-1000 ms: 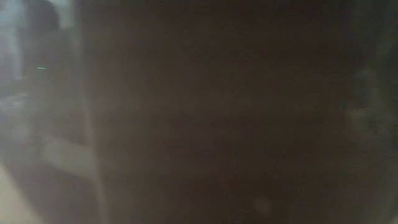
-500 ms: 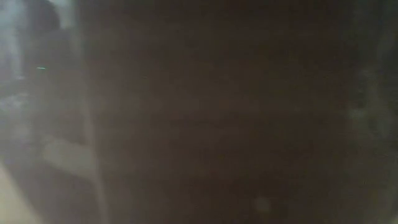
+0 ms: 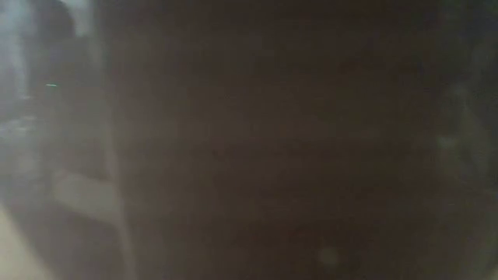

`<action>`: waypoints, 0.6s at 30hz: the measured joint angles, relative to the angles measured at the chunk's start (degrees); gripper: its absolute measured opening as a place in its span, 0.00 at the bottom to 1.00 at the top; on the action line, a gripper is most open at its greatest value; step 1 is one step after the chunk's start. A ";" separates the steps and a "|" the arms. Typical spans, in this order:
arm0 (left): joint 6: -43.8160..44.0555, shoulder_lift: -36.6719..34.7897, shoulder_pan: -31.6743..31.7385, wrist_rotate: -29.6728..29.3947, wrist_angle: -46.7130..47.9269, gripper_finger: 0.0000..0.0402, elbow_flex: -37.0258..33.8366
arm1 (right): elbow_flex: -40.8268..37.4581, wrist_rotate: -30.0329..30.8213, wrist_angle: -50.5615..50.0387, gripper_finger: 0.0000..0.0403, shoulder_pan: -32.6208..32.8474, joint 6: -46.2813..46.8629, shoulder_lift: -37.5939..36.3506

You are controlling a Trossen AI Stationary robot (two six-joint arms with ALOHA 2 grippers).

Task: Place coffee mugs
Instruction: Put the purple mug on the shelf

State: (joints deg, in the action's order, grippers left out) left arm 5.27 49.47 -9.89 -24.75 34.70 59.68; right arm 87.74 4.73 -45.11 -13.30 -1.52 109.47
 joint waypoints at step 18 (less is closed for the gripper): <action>-0.12 0.00 0.02 -0.66 0.04 0.48 0.00 | -2.71 0.09 15.73 0.48 1.55 0.40 0.00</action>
State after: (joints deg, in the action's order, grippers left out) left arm 5.15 49.47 -9.87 -25.41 34.74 59.68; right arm 85.03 4.82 -29.38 -11.75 -1.13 109.47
